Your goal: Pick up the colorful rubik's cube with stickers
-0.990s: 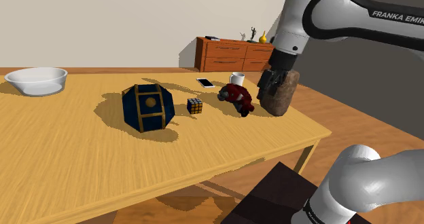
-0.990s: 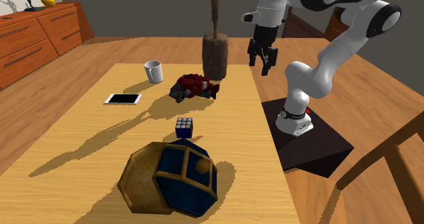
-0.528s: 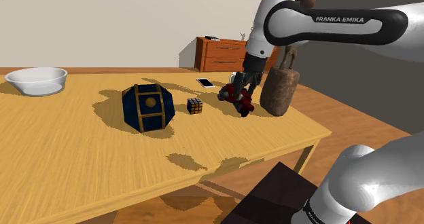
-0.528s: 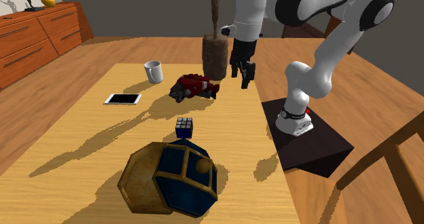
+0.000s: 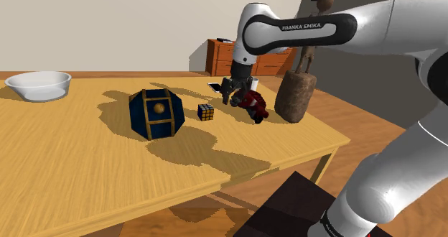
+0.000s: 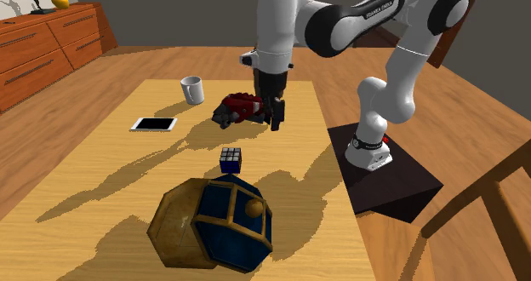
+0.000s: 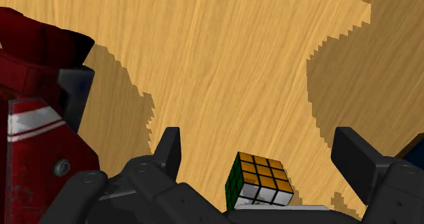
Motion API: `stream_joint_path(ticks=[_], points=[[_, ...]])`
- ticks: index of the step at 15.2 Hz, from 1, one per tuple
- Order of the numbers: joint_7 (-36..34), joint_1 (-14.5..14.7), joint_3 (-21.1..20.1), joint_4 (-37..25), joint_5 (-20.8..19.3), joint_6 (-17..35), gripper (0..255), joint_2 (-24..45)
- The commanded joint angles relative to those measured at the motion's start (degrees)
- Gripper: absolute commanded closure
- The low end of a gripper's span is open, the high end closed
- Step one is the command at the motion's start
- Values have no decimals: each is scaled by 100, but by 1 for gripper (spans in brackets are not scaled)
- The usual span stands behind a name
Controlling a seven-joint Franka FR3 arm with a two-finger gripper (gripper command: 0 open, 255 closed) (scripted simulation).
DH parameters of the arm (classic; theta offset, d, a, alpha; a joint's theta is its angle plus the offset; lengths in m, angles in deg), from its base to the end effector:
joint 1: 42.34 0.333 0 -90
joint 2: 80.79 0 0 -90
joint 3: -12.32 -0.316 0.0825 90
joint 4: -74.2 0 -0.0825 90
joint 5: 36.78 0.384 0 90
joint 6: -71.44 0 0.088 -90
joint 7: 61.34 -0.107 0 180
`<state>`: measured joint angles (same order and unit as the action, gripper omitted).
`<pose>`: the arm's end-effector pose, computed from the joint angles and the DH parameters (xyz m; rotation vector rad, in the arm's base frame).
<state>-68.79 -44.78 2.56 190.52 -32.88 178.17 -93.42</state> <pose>0.4929 0.0745 0.5448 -3.1058 0.0363 -0.0718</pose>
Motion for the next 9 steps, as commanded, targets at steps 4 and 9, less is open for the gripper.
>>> stream_joint_path(ticks=[4,9], points=[[-314,6,-121,-904,-267,192,0,1157],[-593,86,-150,-2063,-575,161,0,2363]])
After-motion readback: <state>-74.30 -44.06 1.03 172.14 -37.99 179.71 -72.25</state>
